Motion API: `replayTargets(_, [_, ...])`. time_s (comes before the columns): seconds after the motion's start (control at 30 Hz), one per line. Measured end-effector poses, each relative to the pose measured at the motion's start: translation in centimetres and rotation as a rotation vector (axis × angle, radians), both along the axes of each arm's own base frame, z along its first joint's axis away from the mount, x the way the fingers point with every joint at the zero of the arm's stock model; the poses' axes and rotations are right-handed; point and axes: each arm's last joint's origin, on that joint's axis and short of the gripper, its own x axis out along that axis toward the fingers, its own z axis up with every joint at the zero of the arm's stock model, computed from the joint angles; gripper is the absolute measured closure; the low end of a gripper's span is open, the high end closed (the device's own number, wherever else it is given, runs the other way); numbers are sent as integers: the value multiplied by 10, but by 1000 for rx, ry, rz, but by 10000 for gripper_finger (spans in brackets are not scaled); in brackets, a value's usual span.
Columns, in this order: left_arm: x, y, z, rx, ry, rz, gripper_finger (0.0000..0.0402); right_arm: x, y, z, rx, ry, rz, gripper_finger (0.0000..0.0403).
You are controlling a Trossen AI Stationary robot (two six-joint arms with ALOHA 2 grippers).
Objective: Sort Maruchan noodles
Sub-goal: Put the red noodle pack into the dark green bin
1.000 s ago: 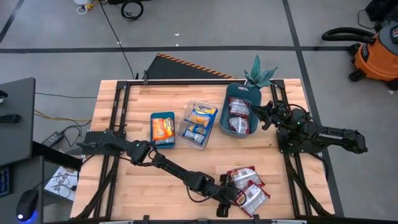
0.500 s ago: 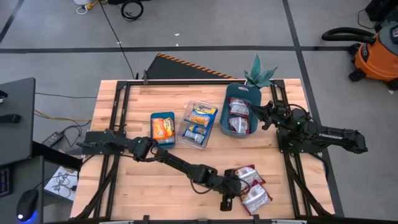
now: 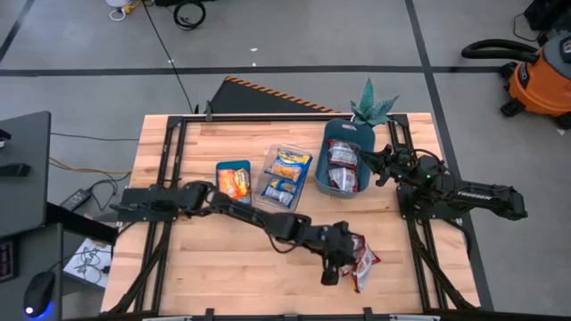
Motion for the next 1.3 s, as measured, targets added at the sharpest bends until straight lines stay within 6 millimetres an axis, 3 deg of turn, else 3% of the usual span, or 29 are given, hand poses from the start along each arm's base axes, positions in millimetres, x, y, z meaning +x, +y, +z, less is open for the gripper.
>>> replayTargets(0.43, [-10, 75, 68, 202, -74, 168, 389, 0, 0, 0, 0, 2, 0, 353])
replayTargets(0.73, [-7, 145, 90, 296, -170, 316, 386, 0, 0, 0, 0, 1, 0, 353])
replayTargets(1.03, [-5, 224, 75, 305, -93, 518, 384, 0, 0, 0, 0, 0, -1, 353])
replayTargets(1.2, [-9, 245, 49, 212, 89, 522, 375, 0, 0, 0, 0, 0, -1, 353])
replayTargets(1.3, [-12, 247, 39, 182, 166, 470, 373, 0, 0, 0, 1, 3, -1, 353])
